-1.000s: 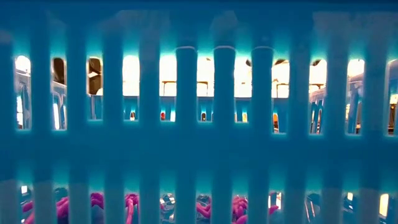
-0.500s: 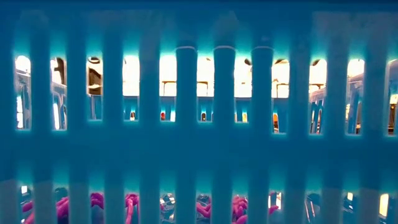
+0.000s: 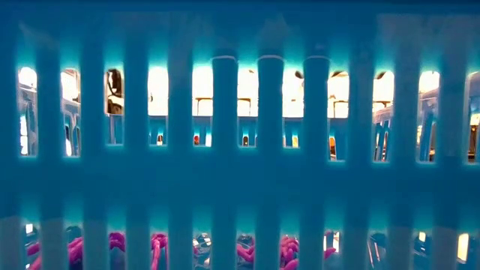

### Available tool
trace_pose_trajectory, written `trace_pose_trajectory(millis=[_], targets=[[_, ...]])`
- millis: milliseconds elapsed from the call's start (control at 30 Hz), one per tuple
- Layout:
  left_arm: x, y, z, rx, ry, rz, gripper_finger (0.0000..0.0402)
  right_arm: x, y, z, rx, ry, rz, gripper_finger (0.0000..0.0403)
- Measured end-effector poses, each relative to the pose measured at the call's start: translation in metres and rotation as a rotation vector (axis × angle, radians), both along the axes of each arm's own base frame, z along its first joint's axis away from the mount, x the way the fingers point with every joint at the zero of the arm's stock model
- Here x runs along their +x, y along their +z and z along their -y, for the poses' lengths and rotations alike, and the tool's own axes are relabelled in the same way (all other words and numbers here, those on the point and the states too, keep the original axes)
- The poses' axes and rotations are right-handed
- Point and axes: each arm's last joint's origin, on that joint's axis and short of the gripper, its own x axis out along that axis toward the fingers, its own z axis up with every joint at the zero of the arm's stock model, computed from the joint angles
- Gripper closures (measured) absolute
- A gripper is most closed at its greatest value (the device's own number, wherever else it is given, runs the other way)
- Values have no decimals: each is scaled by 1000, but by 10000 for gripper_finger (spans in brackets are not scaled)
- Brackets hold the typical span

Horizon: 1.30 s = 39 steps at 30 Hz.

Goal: Sort Halloween decoration
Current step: Put the violet spider toy into the blue bin

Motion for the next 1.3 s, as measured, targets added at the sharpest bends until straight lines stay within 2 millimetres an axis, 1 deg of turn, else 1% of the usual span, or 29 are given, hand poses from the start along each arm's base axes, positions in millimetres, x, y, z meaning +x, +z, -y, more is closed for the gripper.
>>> trace_pose_trajectory(millis=[233, 433, 500, 600, 800, 833, 867, 1100, 1300], targets=[[0, -14, -10, -62, 36, -27, 216, 0, 0, 0, 0, 0, 0, 324], [-2, -17, -12, -95, 14, -21, 222, 0, 0, 0, 0, 0, -1, 324], [-2, -18, -12, -101, 16, -13, 235, 0, 0, 0, 0, 0, 0, 324], [-2, -18, -12, -109, 15, -1, 271, 0, 0, 0, 0, 0, 0, 324], [-1, -18, -12, -117, 16, 17, 377, 0, 0, 0, 0, 0, 0, 324], [-1, -18, -12, -118, 16, 18, 388, 0, 0, 0, 0, 0, 0, 324], [-1, -18, -12, -118, 16, 17, 393, 0, 0, 0, 0, 0, -1, 324], [-1, -17, -12, -117, 14, 28, 398, 0, 0, 0, 0, 0, 0, 324], [-4, -3, -6, -95, 0, 107, 400, 0, 0, 0, 0, 0, -1, 324]])
